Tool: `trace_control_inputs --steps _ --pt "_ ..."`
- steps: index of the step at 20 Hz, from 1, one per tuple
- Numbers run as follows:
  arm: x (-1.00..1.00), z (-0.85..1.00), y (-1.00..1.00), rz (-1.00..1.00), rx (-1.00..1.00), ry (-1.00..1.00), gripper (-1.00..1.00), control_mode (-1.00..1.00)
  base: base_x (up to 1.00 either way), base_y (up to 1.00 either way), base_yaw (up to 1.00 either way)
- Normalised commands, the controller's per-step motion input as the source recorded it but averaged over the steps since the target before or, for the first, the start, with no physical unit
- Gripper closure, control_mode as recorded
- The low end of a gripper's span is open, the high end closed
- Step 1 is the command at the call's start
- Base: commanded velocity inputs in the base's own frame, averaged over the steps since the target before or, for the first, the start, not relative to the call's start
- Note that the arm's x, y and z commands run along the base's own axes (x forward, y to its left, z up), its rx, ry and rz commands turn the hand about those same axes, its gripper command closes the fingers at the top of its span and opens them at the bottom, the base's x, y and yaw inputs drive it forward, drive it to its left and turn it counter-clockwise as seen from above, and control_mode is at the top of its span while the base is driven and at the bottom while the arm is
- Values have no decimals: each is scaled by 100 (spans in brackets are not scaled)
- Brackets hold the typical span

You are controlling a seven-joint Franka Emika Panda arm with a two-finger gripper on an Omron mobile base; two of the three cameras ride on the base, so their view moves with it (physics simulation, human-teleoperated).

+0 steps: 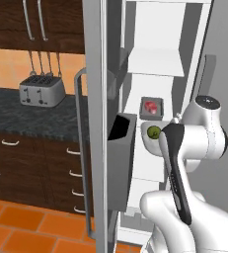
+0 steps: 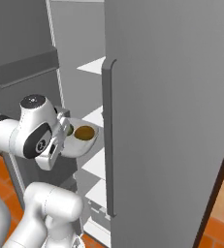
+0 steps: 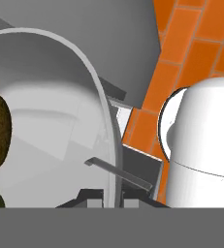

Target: Take the meat container that has the steak and place it on the second highest rack of the freezer. Then take the vegetable container that has the avocado and lime and place it on the highest rack of the freezer.

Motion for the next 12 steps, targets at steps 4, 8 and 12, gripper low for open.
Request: trace_control_inputs --steps 4,8,12 --pt "0 0 0 0 0 0 100 100 68 0 0" --pt "0 0 0 0 0 0 100 100 69 0 0" --pt "0 0 0 0 0 0 100 -100 10 0 0"
